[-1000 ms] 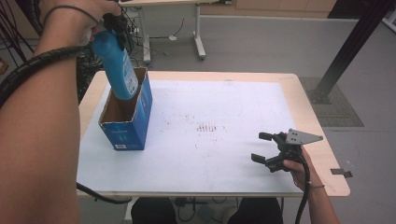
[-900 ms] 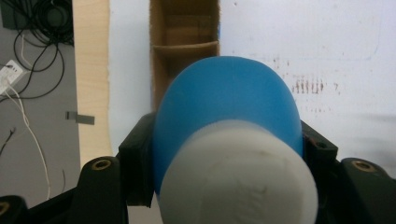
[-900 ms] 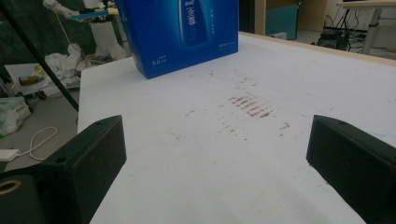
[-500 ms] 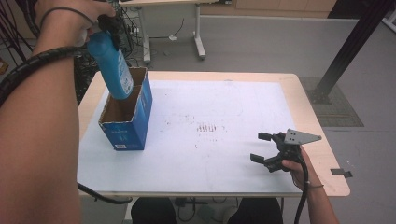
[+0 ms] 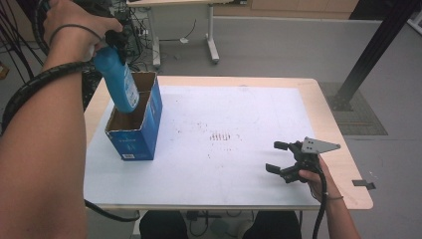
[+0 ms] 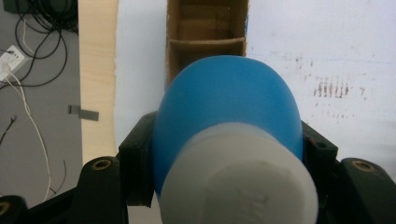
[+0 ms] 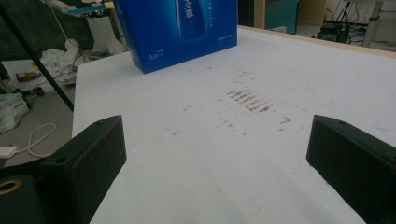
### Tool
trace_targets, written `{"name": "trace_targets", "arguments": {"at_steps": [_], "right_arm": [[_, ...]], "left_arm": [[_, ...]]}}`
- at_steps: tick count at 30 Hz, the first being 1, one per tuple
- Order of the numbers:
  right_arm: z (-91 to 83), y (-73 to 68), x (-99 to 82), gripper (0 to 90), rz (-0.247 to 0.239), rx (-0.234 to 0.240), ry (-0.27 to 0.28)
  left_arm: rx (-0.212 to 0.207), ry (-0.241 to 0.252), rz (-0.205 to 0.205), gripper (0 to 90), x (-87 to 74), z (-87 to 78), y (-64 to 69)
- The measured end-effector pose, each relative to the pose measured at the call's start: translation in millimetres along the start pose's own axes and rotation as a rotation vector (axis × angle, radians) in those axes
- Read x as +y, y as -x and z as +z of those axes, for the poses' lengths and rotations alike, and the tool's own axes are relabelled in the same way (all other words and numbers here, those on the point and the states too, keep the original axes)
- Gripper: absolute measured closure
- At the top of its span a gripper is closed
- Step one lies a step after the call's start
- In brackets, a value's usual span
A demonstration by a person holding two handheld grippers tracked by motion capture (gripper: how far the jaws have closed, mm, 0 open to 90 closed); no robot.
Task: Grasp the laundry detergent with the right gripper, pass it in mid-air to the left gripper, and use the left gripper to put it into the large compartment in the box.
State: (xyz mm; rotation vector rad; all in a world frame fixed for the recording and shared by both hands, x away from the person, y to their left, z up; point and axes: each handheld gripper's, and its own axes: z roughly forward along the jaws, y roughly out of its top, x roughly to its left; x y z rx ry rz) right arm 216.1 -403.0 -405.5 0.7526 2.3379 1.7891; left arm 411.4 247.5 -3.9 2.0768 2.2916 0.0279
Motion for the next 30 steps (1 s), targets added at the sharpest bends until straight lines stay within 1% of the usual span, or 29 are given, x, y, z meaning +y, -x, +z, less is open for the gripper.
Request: {"name": "trace_targets", "arguments": {"at_steps": [1,5,14,17,20,21,22,30], "right_arm": [[0.2,-0.1,0.3,4.9,0.001,-0.001,-0.003],[1.0,1.1,1.0,4.9,0.000,0.000,-0.006],[3.8,2.4,0.9,4.9,0.003,0.002,-0.011],[5.7,2.8,0.4,4.9,0.006,0.004,-0.013],[6.2,3.2,0.3,4.9,0.006,0.006,-0.012],[6.8,3.4,0.3,4.9,0.006,0.005,-0.013],[6.8,3.7,0.3,4.9,0.008,0.005,-0.014],[7.6,4.5,-2.1,4.9,0.012,0.004,-0.016]], "left_arm": [[-0.005,-0.008,-0.001,37.7,1.4,2.7,-2.4],[-0.010,-0.015,-0.005,37.7,3.5,10.4,-6.0],[-0.006,-0.031,-0.002,37.7,7.5,23.0,-5.3],[-0.009,-0.043,0.000,37.7,10.2,30.0,-5.5],[-0.005,-0.048,0.001,37.7,11.3,33.7,-4.9],[-0.002,-0.057,0.004,37.7,13.1,37.6,-4.3],[-0.002,-0.057,0.004,37.7,13.1,37.6,-4.3],[0.003,-0.083,0.007,37.7,17.8,54.9,-4.8]]}}
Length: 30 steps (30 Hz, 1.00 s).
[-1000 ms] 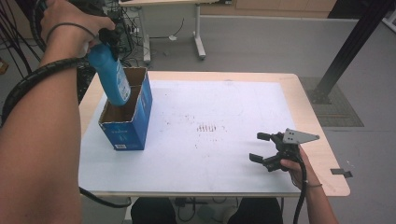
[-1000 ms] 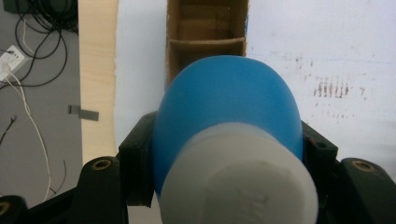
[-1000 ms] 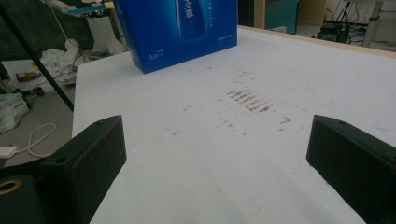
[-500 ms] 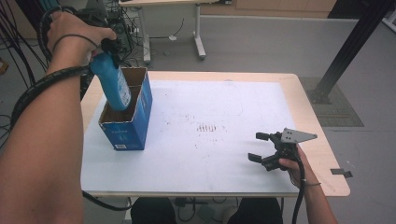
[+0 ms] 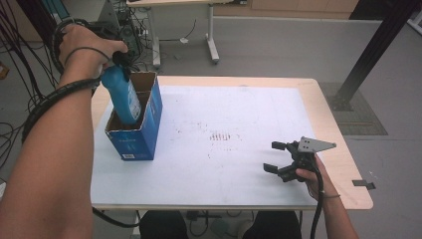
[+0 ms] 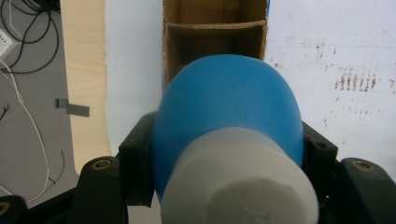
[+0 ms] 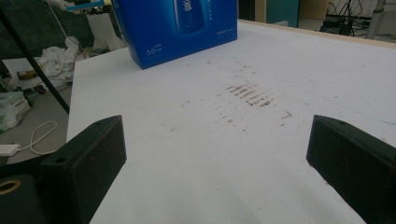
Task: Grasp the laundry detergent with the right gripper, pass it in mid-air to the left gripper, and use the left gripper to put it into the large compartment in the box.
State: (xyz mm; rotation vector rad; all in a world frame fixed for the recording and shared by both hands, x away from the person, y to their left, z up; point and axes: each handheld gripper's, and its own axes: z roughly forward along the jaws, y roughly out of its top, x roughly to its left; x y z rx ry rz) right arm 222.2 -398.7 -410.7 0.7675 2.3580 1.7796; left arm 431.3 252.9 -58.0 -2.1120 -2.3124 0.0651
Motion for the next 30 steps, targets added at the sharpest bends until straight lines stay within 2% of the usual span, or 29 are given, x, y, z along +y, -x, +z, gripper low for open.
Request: {"name": "trace_targets", "arguments": {"at_steps": [25,30], "right_arm": [[-0.2,-0.6,-7.3,4.9,0.015,-0.005,0.004],[-0.9,-0.5,-9.0,4.9,0.020,-0.008,0.002]], "left_arm": [[-0.005,-0.069,0.009,37.7,12.0,48.0,-0.8],[-0.008,-0.071,0.010,37.7,12.9,53.5,-0.1]]}}
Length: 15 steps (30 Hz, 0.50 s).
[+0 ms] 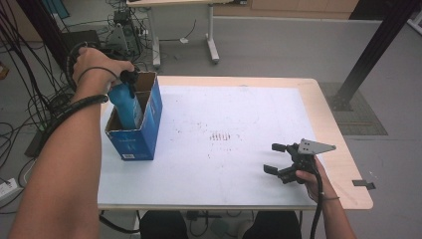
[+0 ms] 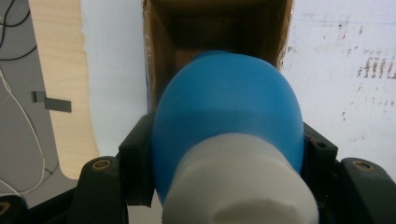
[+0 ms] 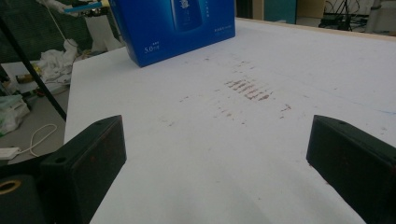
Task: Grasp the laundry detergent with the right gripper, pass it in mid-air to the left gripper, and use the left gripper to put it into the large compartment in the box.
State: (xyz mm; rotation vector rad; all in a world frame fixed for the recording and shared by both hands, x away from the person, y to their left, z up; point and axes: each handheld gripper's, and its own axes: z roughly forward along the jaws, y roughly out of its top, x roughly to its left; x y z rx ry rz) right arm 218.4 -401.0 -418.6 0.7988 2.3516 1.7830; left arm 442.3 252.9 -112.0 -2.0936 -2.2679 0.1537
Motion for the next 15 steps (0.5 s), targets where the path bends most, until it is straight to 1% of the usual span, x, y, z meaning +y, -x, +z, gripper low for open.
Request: {"name": "trace_targets", "arguments": {"at_steps": [7,10,14,15], "right_arm": [[0.9,0.4,-3.2,4.9,0.007,0.000,-0.001],[0.9,0.5,-4.3,4.9,0.010,0.000,0.000],[0.9,0.9,-5.1,4.9,0.009,-0.002,0.000],[0.9,1.1,-5.2,4.9,0.010,-0.002,0.000]], "left_arm": [[0.001,-0.016,0.008,37.7,3.9,11.3,3.6],[-0.003,-0.022,0.002,37.7,4.9,16.0,3.4],[0.007,-0.029,0.006,37.7,6.9,21.6,5.1],[0.006,-0.031,0.001,37.7,7.2,22.8,4.9]]}}
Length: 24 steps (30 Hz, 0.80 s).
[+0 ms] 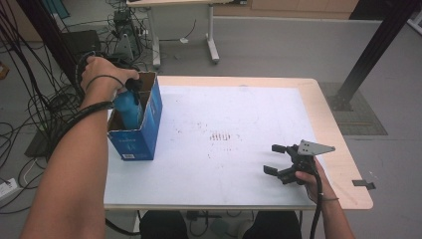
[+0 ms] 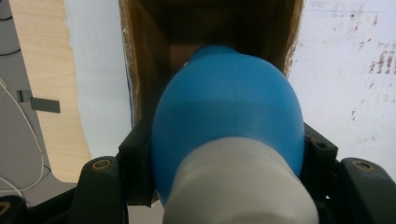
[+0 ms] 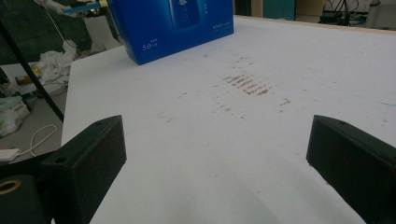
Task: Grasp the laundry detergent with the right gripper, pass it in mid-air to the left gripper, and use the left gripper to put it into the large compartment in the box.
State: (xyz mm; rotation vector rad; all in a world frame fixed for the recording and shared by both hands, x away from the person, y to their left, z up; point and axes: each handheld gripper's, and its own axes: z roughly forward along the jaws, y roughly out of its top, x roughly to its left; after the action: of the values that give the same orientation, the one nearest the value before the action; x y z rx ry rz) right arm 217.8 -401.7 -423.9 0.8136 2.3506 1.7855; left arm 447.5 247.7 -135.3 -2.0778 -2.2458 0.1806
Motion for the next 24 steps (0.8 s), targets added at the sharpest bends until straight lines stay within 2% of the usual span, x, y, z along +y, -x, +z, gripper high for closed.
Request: {"name": "trace_targets", "arguments": {"at_steps": [17,24], "right_arm": [[3.9,0.7,-1.9,4.9,0.007,0.003,-0.004],[4.3,1.2,-1.8,4.9,0.006,-0.001,-0.014]], "left_arm": [[0.025,-0.017,0.013,37.7,4.2,25.3,3.5],[0.018,-0.027,0.018,37.7,5.0,35.0,2.4]]}}
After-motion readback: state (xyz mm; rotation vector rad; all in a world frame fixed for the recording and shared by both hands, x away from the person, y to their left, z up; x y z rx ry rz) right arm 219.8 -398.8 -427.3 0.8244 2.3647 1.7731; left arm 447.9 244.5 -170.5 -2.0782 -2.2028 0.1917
